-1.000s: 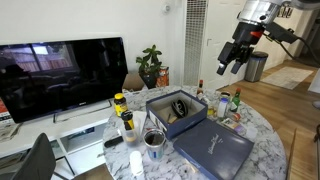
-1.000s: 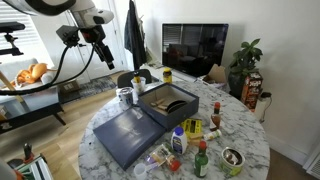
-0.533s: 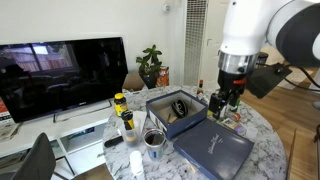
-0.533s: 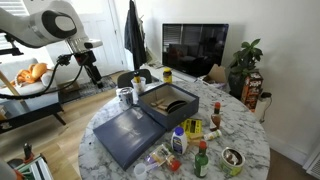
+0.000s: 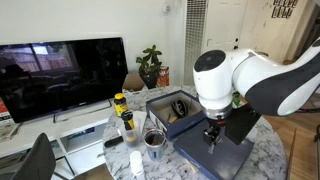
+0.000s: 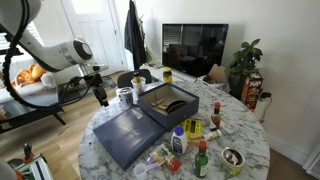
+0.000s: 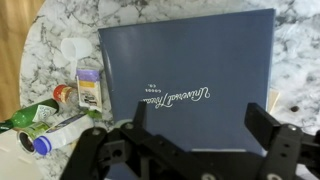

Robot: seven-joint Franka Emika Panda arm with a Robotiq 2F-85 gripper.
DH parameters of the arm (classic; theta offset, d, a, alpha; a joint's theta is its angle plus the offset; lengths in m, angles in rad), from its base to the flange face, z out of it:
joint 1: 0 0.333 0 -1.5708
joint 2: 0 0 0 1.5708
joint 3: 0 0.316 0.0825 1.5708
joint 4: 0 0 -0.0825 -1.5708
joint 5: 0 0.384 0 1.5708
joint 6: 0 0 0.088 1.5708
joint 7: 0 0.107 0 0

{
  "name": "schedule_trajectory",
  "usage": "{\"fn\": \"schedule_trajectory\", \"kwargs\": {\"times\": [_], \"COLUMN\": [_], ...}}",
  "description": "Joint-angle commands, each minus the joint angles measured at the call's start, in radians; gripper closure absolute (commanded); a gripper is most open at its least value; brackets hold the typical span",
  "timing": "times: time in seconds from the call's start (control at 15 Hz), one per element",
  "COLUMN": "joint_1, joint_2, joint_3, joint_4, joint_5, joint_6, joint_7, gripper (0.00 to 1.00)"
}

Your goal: Close the grey box

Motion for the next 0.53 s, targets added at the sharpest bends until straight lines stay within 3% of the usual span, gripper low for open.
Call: {"fn": "schedule_trajectory", "kwargs": {"times": [0.0,0.27,0.47], "joint_1": [0.083,0.094,0.143], "joint_2": [0.027,0.060,0.134], "joint_3": [-0.085,-0.097,-0.124], "joint_4": [0.017,0.044,0.074], "joint_5": [0.004,0.002,-0.005], "joint_6": [0.003,0.004,0.005], "joint_7": [-0.003,-0.003,0.010], "gripper": [0.00,0.00,0.00]}}
